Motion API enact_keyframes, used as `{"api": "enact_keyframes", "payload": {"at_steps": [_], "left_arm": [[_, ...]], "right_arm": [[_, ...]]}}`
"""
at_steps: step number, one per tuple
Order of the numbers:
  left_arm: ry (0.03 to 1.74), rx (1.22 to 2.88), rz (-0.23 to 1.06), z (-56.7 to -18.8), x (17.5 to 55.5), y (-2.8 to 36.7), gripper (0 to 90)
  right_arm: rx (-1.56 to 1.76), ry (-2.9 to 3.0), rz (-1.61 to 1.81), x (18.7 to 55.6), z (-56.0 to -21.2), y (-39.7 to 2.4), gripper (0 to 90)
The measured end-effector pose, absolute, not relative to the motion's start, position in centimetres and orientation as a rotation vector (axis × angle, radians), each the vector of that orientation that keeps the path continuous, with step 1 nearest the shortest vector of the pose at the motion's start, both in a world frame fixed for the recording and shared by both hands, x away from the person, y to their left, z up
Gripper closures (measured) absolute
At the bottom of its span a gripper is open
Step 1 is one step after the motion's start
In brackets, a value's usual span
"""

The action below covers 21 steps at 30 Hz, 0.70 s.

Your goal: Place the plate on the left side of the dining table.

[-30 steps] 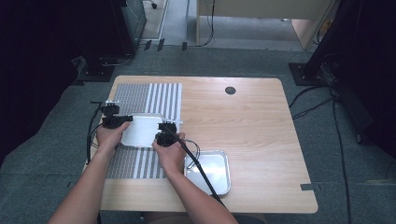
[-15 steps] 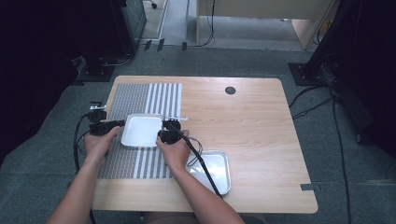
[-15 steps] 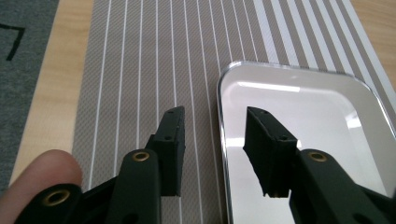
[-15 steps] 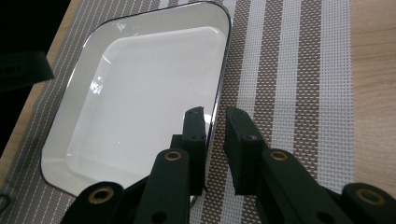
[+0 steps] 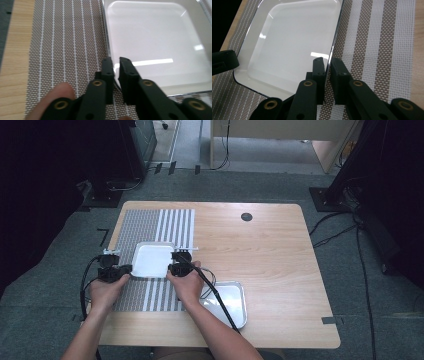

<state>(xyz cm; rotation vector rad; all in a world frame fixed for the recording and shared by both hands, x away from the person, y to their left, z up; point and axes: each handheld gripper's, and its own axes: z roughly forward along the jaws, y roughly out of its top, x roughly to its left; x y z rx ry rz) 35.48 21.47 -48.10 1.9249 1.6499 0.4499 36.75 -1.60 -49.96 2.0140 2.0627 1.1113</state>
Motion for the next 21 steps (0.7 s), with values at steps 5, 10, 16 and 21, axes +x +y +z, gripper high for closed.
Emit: {"api": "enact_keyframes", "payload": {"at_steps": [5, 10, 16, 21], "left_arm": [[1.614, 1.908, 0.425, -47.4, 35.7, 21.4, 90.0], [1.611, 1.888, 0.457, -47.1, 36.2, 20.5, 84.8], [1.682, 1.691, 0.497, -46.1, 33.9, 24.6, 77.9], [1.677, 1.740, 0.369, -47.3, 32.8, 24.9, 67.8]], "right_arm": [[2.071, 2.032, 1.123, 37.0, -49.9, -1.7, 87.4], [2.090, 2.036, 1.147, 36.9, -49.9, -0.7, 89.1], [2.011, 2.016, 1.178, 36.7, -49.6, -1.1, 83.8], [2.035, 2.019, 1.228, 37.2, -49.4, -1.6, 79.4]]}}
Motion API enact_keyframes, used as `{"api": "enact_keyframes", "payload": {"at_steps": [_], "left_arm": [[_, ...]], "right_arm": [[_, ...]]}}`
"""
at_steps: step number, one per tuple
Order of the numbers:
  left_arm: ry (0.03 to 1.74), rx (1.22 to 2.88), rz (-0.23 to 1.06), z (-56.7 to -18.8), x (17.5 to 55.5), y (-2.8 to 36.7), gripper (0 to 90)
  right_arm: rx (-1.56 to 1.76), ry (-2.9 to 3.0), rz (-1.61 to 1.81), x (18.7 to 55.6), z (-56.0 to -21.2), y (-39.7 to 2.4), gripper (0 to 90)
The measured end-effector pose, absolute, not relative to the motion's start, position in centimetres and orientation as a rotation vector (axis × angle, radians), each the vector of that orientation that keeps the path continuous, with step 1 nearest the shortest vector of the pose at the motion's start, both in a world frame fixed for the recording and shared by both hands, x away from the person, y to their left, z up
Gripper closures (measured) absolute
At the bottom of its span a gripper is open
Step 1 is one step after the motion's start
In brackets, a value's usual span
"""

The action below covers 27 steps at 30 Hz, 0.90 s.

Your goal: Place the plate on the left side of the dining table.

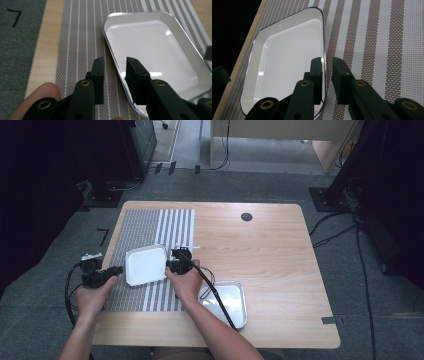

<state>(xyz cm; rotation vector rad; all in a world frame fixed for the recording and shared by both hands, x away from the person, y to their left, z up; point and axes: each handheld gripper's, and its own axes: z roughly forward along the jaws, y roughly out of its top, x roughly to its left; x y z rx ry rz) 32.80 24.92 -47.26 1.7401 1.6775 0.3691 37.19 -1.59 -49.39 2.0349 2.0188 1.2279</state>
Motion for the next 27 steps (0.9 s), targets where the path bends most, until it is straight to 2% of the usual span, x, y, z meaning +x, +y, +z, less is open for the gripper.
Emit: {"api": "enact_keyframes", "payload": {"at_steps": [2, 5, 12, 13, 16, 27], "left_arm": [[1.673, 1.765, 0.361, -47.7, 32.5, 24.4, 63.3], [1.676, 1.779, 0.346, -48.2, 32.5, 24.0, 62.4], [1.697, 1.821, 0.389, -49.1, 32.6, 22.7, 71.3], [1.685, 1.854, 0.417, -49.2, 32.6, 22.3, 78.3], [1.691, 1.859, 0.428, -49.2, 33.0, 22.1, 80.2], [1.706, 1.857, 0.468, -48.6, 36.5, 21.8, 84.5]], "right_arm": [[2.025, 2.037, 1.208, 37.3, -49.6, -1.6, 79.3], [2.006, 2.056, 1.207, 37.1, -49.7, -1.5, 79.3], [1.958, 2.095, 1.159, 36.8, -50.0, -1.0, 81.1], [1.960, 2.109, 1.140, 36.7, -50.2, -0.9, 84.3], [1.976, 2.098, 1.118, 36.6, -50.3, -0.7, 88.8], [2.110, 1.959, 1.158, 37.3, -50.5, -0.5, 88.8]]}}
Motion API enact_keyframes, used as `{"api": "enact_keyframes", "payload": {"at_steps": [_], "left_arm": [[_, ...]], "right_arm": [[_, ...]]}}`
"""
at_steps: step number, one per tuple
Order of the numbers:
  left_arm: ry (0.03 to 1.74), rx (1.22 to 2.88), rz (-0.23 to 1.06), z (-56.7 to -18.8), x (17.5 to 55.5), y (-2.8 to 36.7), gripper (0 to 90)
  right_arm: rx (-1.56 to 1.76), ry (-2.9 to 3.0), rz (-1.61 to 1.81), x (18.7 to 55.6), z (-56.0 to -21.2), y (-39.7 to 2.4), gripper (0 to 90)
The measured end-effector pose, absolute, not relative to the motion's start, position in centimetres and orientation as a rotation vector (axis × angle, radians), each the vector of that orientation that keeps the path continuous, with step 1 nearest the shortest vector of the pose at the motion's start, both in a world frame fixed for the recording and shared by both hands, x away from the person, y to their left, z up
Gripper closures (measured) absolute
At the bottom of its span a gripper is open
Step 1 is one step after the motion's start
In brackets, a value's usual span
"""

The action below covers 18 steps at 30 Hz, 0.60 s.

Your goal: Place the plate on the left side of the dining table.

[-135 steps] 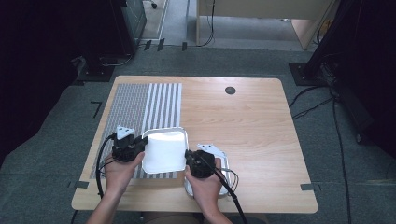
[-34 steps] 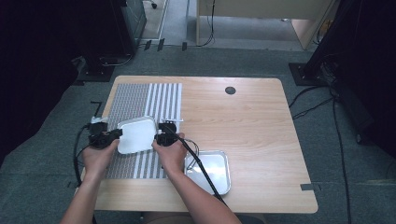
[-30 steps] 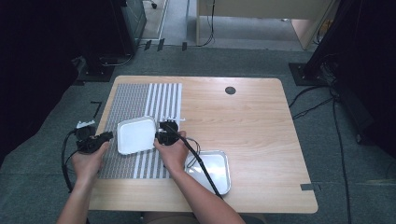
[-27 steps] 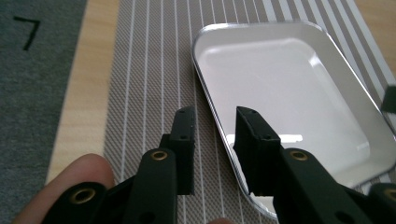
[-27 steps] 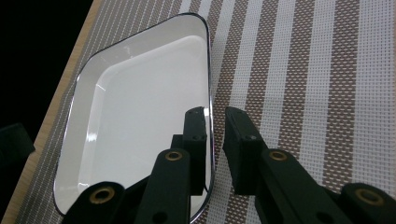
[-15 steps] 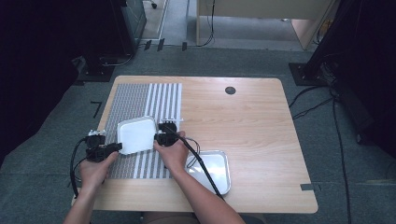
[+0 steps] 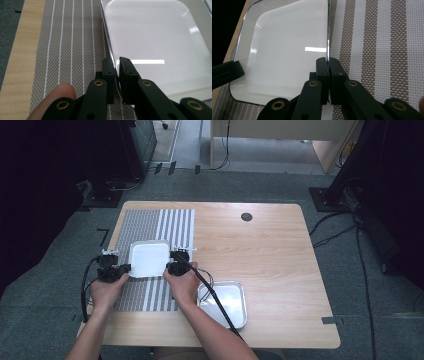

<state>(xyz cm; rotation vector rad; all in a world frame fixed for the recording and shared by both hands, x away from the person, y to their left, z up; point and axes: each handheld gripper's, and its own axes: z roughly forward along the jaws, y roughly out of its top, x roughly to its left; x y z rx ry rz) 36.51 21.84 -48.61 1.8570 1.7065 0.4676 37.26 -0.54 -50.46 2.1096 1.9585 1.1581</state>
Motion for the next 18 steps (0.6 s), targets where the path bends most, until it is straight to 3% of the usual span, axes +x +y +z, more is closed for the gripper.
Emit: {"api": "enact_keyframes", "payload": {"at_steps": [18], "left_arm": [[1.782, 1.815, 0.458, -48.8, 41.0, 21.9, 86.1]], "right_arm": [[2.137, 1.863, 1.208, 39.4, -50.7, 0.1, 86.1]]}}
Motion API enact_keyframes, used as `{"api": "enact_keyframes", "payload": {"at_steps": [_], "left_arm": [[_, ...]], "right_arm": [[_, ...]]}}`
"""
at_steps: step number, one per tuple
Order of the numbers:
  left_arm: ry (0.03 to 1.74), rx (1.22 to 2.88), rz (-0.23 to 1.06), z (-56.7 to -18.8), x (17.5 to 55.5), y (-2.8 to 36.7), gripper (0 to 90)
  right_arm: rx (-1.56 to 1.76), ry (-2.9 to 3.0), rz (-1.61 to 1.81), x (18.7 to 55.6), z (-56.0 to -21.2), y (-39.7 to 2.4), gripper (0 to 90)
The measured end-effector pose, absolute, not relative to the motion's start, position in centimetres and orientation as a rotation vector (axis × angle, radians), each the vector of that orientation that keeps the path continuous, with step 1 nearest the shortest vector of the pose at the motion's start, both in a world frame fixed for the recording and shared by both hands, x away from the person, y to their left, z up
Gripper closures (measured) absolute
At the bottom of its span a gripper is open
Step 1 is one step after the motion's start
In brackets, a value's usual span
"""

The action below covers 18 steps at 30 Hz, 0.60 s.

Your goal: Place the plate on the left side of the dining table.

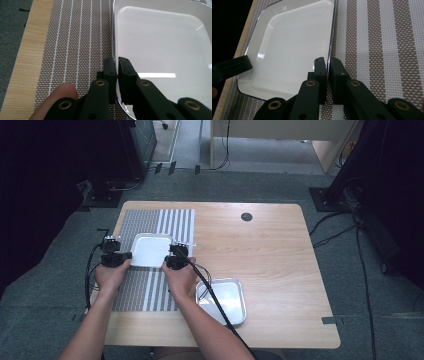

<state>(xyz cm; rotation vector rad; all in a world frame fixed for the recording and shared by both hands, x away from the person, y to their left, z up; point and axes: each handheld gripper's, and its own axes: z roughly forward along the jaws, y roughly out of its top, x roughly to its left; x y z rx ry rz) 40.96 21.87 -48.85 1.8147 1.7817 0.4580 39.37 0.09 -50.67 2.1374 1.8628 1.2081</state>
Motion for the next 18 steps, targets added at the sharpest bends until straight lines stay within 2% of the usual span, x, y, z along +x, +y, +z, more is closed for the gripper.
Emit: {"api": "enact_keyframes", "payload": {"at_steps": [13, 16, 17, 18], "left_arm": [[1.785, 1.795, 0.467, -49.09, 41.10, 21.84, 85.2], [1.788, 1.789, 0.456, -49.11, 41.08, 21.88, 82.3], [1.788, 1.784, 0.447, -49.10, 41.03, 21.94, 76.1], [1.789, 1.779, 0.447, -49.06, 40.98, 21.99, 73.3]], "right_arm": [[2.064, 1.886, 1.227, 39.97, -50.96, 0.00, 85.7], [2.054, 1.893, 1.230, 39.96, -50.98, -0.04, 84.7], [2.037, 1.899, 1.237, 39.85, -50.83, -0.09, 78.4], [2.031, 1.900, 1.242, 39.81, -50.73, -0.11, 76.8]]}}
